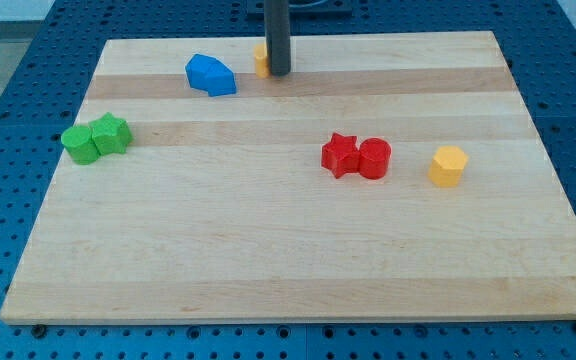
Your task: Push the yellow heart to the top left of the board
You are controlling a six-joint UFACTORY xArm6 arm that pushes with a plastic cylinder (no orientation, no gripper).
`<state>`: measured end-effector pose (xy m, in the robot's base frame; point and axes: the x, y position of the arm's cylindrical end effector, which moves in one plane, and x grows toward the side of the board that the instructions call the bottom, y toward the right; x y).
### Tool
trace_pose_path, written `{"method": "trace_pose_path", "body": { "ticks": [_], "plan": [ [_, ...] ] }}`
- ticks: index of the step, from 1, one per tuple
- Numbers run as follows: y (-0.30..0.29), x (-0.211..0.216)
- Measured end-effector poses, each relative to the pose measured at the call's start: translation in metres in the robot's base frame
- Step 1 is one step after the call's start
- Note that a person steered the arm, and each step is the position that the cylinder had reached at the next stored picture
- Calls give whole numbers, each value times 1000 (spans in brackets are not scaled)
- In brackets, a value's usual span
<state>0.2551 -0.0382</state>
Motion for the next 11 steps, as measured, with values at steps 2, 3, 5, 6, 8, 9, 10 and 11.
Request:
{"method": "trace_pose_path", "body": {
  "ticks": [2, 3, 5, 6, 8, 9, 10, 11],
  "plan": [
    [-47, -44],
    [-59, -58],
    [-38, -62],
    [-56, -62],
    [-97, -64],
    [-148, -64],
    [-179, -64],
    [-201, -64]
  ]
}}
